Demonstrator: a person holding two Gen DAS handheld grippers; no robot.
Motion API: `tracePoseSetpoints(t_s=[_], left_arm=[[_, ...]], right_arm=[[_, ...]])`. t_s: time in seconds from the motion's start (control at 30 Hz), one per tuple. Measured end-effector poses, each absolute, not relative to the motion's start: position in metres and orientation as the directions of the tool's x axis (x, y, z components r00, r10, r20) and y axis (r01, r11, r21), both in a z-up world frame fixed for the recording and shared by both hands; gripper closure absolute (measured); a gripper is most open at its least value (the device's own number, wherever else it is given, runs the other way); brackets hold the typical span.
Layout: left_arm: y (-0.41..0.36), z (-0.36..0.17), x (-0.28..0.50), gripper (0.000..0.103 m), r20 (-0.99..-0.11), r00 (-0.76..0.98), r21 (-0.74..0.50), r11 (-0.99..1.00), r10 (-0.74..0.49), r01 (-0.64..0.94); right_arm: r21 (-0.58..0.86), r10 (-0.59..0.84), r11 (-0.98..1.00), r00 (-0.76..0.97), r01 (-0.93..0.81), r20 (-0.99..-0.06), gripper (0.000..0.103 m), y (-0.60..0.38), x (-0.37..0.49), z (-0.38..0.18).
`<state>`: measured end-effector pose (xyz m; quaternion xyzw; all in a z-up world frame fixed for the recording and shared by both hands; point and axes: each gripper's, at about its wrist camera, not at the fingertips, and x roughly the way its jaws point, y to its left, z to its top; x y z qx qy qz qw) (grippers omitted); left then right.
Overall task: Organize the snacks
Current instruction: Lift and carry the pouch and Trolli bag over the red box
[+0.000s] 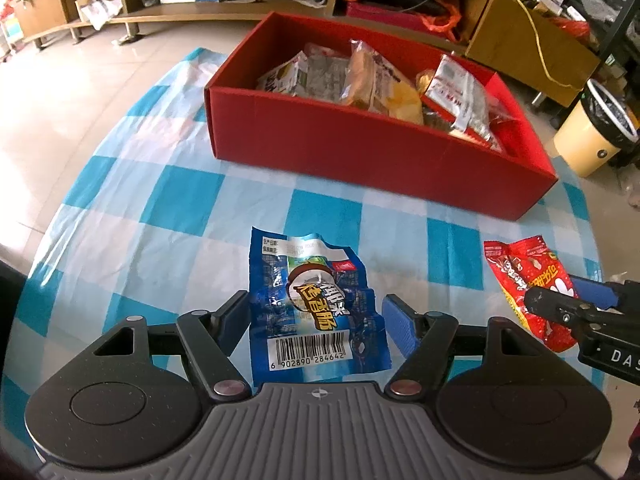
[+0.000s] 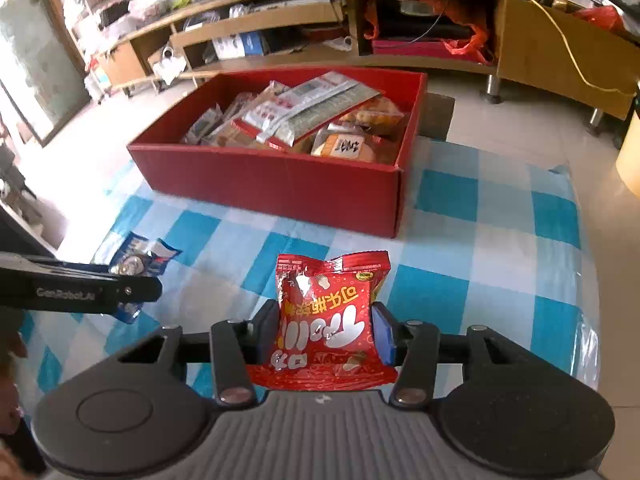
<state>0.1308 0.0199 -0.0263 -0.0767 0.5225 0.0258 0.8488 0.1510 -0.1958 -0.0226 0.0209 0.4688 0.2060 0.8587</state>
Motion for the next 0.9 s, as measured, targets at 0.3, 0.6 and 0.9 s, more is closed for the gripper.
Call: tracePoseSetpoints(t_s=[0.3,0.6,0.9], left_arm=[[0.018,-0.012,0.13,0.026,-0.874,0.481,-0.142,0.984,-0.072,-0.111],[0.015,0.008,0.129,0.026,-0.846,0.524,-0.177,0.98,-0.102,-0.095],[0.019,0.025,0.141,0.026,-0.82,0.565,-0.184,0.977,-0.094,-0.105]], right_arm=[[0.313,0.447,0.89,0.502,-0.331,-0.74,0.056,-0.202,0.146,-0.002],[0.348,0.483,0.874,0.532,-0.338,-0.696,0.056,-0.205,0.15,0.014],[0.375,0.511,0.859,0.561,-0.348,-0.651,0.056,-0.204,0.164,0.027]])
